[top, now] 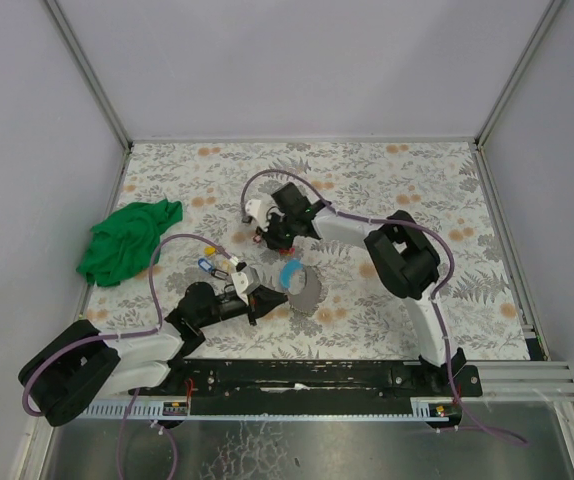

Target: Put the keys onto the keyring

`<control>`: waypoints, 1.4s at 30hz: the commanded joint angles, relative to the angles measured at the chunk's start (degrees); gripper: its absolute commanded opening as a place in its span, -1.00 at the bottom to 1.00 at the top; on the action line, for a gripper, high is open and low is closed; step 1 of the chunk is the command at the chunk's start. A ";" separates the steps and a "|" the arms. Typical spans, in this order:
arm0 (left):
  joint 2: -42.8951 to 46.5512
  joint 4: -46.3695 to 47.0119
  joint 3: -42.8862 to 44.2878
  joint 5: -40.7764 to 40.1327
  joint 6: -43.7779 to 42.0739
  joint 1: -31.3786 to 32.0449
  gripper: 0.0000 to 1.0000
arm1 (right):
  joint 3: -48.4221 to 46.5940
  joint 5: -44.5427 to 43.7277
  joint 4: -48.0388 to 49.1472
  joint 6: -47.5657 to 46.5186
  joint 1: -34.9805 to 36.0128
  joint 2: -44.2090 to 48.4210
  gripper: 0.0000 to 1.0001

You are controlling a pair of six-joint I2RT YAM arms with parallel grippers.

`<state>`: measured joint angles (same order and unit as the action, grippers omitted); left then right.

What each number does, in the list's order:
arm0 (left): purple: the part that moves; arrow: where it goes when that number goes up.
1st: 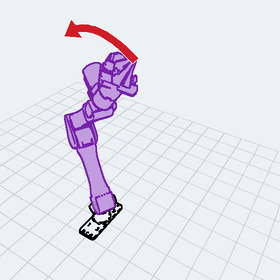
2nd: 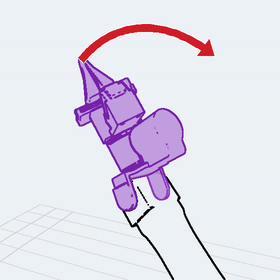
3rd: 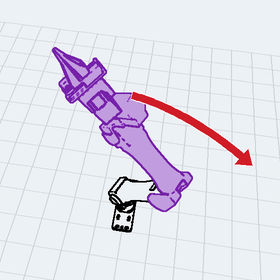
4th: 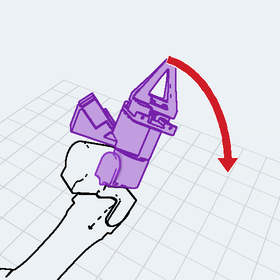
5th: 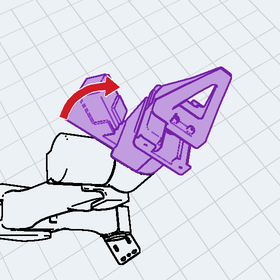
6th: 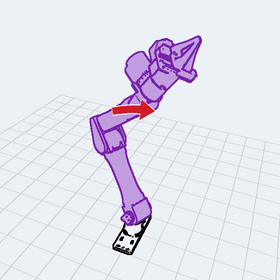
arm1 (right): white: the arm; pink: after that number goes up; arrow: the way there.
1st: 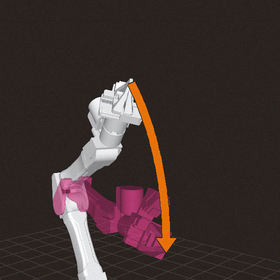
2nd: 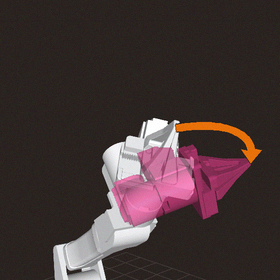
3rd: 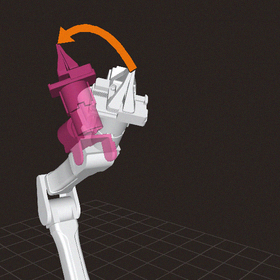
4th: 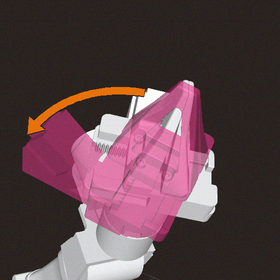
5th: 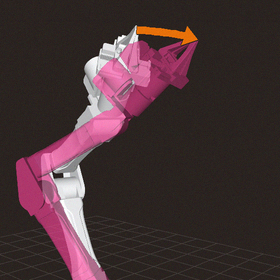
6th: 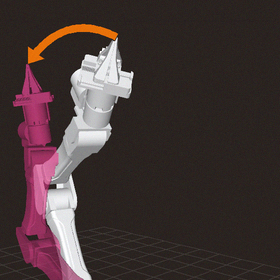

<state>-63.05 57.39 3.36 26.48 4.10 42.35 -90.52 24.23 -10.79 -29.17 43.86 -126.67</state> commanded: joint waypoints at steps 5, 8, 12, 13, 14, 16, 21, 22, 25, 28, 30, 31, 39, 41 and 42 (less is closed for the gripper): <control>1.08 1.37 0.31 -2.26 -1.02 0.24 -1.00 | 7.23 -17.93 -5.98 18.25 -7.17 6.70 -0.77; 1.89 0.34 0.34 -3.46 -1.11 0.20 -1.00 | 10.65 -21.04 -8.55 23.61 -8.23 9.88 -0.75; 3.43 -1.07 0.12 -5.54 -1.36 0.24 -1.00 | 15.65 -23.12 -9.96 29.07 -9.10 15.07 -0.73; 3.77 -1.24 0.01 -6.12 -1.33 0.20 -1.00 | 16.83 -23.44 -10.17 29.99 -9.18 16.61 -0.72; 4.16 -1.37 -0.09 -6.61 -1.32 0.13 -1.00 | 17.70 -23.44 -10.21 30.60 -9.30 18.09 -0.71; 4.95 -1.75 -0.19 -7.44 -1.45 0.19 -1.00 | 18.97 -22.78 -9.48 30.72 -9.45 21.29 -0.67; 6.27 -2.64 -0.34 -8.74 -1.99 0.20 -1.00 | 18.21 -20.20 -3.56 30.85 -11.52 23.34 -0.33; 6.49 -2.78 -0.41 -8.89 -2.07 0.18 -1.00 | 17.29 -20.14 -2.82 30.96 -12.11 22.60 -0.28; 7.09 -2.88 -0.60 -9.22 -2.11 0.09 -1.00 | 15.12 -18.05 0.48 32.30 -13.79 19.82 -0.18; 7.46 -3.24 -0.63 -9.51 -2.25 0.24 -1.00 | 13.41 -17.17 2.89 34.24 -15.32 16.78 -0.16; 7.53 -3.24 -0.63 -9.51 -2.27 0.20 -1.00 | 11.82 -16.67 3.17 34.80 -15.71 14.79 -0.17; 7.45 -3.26 -0.56 -9.58 -2.33 0.21 -1.00 | 11.20 -16.03 3.57 35.17 -15.73 13.96 -0.18; 6.58 -3.35 -0.19 -9.23 -2.45 0.15 -1.00 | 10.01 -12.42 5.38 37.27 -15.78 10.56 -0.20; 6.45 -3.34 -0.07 -9.18 -2.43 0.19 -1.00 | 10.17 -12.97 5.49 37.54 -15.74 10.11 -0.20; 6.37 -3.43 -0.02 -9.24 -2.44 0.25 -1.00 | 10.16 -13.82 5.37 37.64 -15.73 9.84 -0.21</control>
<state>-56.55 52.36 3.07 17.96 2.83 42.35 -77.76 9.80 -7.81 6.96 27.86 -116.88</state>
